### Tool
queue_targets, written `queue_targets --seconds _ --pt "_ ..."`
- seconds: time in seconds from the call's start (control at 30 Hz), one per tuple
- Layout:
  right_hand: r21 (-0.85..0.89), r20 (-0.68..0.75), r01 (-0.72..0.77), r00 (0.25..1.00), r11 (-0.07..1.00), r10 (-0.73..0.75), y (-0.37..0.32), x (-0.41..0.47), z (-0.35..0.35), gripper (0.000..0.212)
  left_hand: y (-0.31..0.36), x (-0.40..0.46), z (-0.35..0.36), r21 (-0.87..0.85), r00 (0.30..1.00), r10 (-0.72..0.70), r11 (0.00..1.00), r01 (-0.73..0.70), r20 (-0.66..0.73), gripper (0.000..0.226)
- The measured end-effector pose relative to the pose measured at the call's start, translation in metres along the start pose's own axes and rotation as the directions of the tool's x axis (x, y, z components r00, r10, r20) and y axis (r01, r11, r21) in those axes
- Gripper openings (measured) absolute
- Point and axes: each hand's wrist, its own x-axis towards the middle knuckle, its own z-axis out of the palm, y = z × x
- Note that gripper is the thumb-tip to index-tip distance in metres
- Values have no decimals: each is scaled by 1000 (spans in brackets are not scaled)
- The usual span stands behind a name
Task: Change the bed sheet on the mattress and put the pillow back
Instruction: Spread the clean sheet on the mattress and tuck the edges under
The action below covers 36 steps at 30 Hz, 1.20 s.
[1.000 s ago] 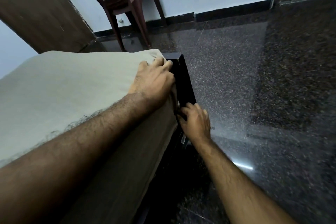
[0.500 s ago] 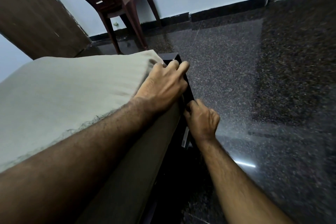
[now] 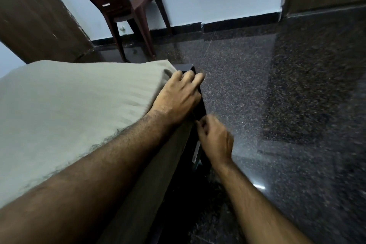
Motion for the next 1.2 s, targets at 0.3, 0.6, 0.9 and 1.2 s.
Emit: queue_targets --seconds 0.3,0.6,0.9,1.2 --pt "423 145 -62 989 904 0 -50 -31 33 65 -28 -11 -1 -294 981 -57 949 112 187 27" --pt "311 265 -205 956 928 123 -65 -14 25 40 -8 -21 11 -139 921 -342 919 369 185 42" --pt "318 159 -195 976 928 151 -60 -10 34 61 -96 -21 27 -803 882 -374 410 433 285 32" --pt "476 -6 -84 995 875 99 -65 -36 43 60 -72 -29 49 -764 828 -521 442 471 208 33"
